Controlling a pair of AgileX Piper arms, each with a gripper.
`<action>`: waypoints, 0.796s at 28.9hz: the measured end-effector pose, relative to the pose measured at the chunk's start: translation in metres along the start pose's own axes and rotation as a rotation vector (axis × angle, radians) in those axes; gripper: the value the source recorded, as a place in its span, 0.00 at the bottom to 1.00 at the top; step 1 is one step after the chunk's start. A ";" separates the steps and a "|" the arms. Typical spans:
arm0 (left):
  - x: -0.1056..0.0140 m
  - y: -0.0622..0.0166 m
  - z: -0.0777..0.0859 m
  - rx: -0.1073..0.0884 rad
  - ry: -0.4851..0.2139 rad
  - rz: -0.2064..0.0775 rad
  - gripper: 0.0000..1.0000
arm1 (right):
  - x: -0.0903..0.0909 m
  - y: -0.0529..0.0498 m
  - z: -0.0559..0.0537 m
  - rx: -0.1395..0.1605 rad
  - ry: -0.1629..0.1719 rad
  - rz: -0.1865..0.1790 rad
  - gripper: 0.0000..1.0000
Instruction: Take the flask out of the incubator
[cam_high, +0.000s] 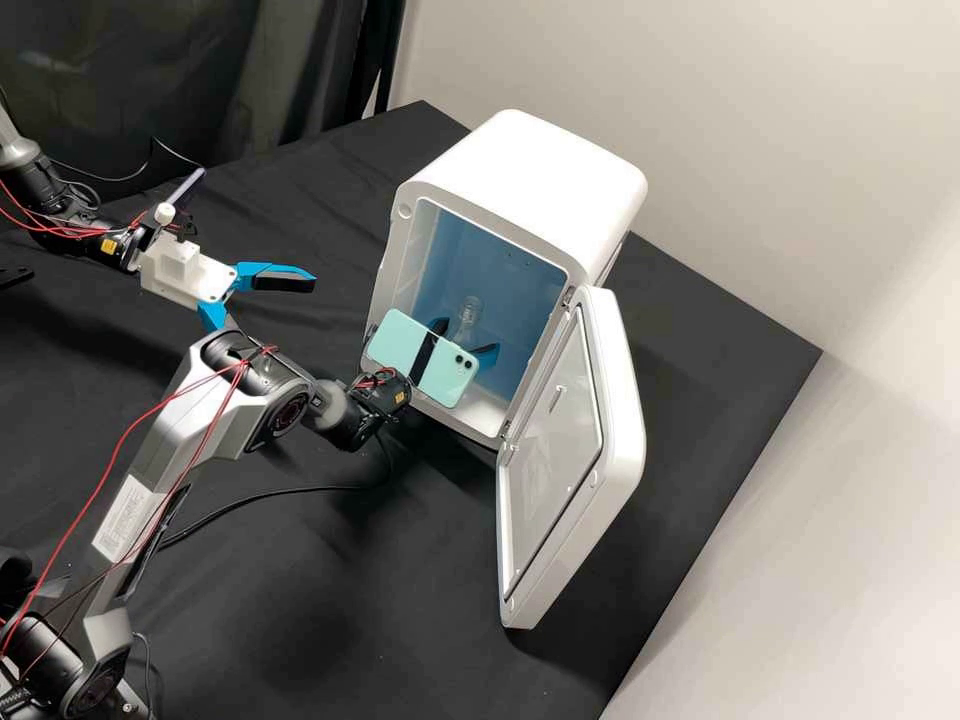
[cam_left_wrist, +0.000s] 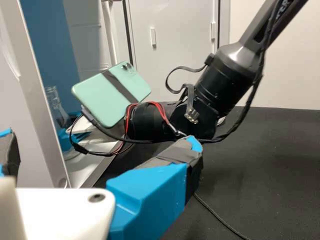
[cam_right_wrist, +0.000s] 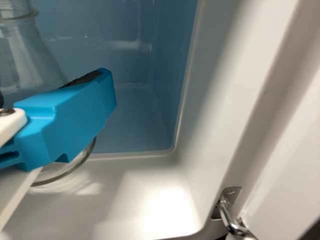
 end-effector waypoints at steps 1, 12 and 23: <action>0.000 0.0000 0.000 0.000 0.000 0.000 1.00 | -0.001 0.000 0.000 0.000 0.003 0.005 0.00; 0.000 -0.0008 0.004 0.000 -0.014 -0.002 1.00 | -0.007 -0.002 0.002 -0.001 0.001 0.003 0.00; 0.002 -0.0066 0.021 0.034 -0.064 -0.020 1.00 | -0.007 -0.002 0.002 -0.001 0.001 0.003 0.00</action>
